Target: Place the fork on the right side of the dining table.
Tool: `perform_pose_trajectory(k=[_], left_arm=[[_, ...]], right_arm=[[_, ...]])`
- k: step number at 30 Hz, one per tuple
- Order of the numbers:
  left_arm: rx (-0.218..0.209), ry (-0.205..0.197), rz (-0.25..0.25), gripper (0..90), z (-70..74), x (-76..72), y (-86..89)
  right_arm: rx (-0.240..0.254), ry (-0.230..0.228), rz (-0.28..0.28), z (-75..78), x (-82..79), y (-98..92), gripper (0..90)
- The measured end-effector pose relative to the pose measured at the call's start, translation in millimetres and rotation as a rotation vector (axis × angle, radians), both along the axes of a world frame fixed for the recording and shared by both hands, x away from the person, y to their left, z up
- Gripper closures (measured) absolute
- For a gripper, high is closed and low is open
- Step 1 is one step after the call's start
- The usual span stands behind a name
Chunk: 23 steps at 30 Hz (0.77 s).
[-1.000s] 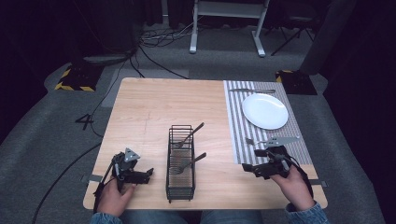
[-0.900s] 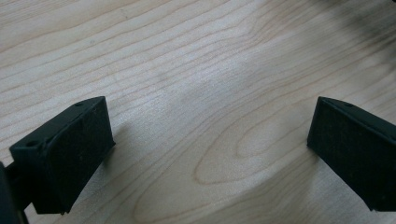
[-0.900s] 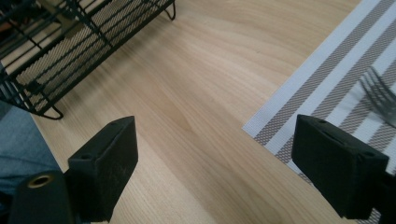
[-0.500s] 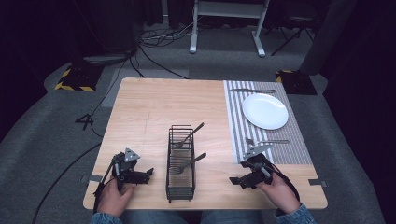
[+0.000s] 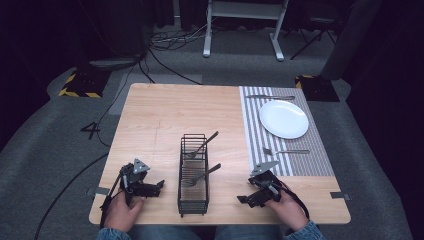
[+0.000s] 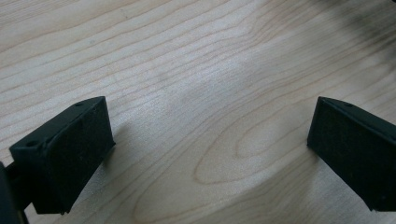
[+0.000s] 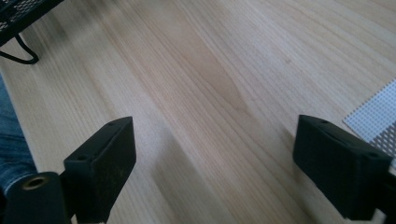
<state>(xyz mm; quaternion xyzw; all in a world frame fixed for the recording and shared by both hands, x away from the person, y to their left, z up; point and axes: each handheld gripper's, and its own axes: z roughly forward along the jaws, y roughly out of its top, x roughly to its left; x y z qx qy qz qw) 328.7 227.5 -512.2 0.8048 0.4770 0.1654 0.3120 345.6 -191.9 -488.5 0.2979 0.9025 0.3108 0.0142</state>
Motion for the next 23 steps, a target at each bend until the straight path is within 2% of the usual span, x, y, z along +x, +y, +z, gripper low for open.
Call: perform_pose_trajectory(k=[1,5,7,8,9,10,23], left_arm=[[0.001,0.0,0.0,0.3,0.0,0.0,0.0],[0.001,0.0,0.001,0.3,0.1,0.0,0.0],[0.001,0.0,0.001,0.3,0.1,0.0,0.0],[0.001,0.0,0.0,0.3,0.0,0.0,0.0],[0.001,0.0,0.0,0.2,0.0,0.0,0.0],[0.001,0.0,0.0,0.2,0.0,0.0,0.0],[0.003,0.001,0.0,0.2,0.1,-0.2,0.0]], right_arm=[[0.0,-0.03,0.0,-1.8,-0.8,1.0,11.7],[0.011,-0.06,0.0,-4.8,-1.6,1.1,9.4],[0.022,-0.15,0.004,-12.2,-5.0,1.0,6.4],[0.018,-0.185,0.006,-15.0,-6.8,1.5,3.7],[0.018,-0.185,0.006,-15.0,-6.8,1.5,3.7],[0.046,-0.233,0.001,-22.0,-9.6,2.6,0.4],[0.04,-0.237,-0.021,-22.1,-9.9,3.6,0.1]])
